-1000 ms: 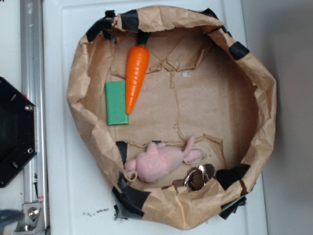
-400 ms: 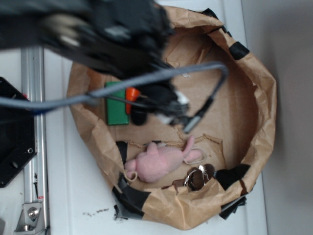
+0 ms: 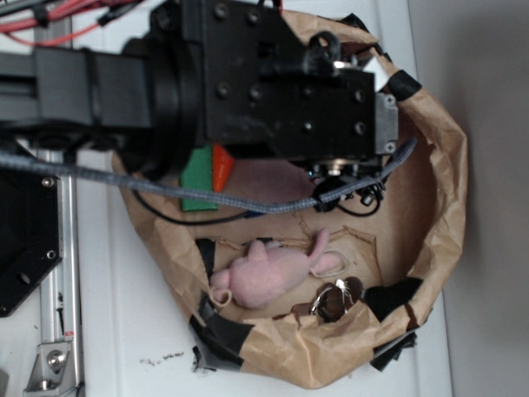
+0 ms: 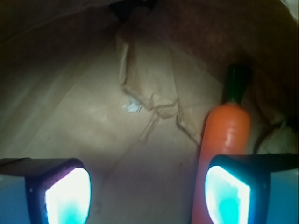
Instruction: Grab the carrot.
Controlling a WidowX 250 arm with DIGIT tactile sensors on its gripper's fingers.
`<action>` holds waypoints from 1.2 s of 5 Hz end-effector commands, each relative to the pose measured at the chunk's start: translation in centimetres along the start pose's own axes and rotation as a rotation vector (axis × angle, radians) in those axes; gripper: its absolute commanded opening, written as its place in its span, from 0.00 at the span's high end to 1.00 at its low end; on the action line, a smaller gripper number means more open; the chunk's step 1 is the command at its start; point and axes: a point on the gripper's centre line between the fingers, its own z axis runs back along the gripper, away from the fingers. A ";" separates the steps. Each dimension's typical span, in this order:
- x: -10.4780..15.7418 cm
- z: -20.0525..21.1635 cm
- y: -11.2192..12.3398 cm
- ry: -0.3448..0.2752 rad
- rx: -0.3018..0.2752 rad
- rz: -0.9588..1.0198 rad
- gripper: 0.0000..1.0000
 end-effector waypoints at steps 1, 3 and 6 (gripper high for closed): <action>2.8 -0.5 5.2 -0.025 0.007 0.184 0.00; 2.8 -0.5 5.2 -0.025 0.007 0.184 0.00; 1.0 -1.9 6.2 0.031 0.060 0.136 0.00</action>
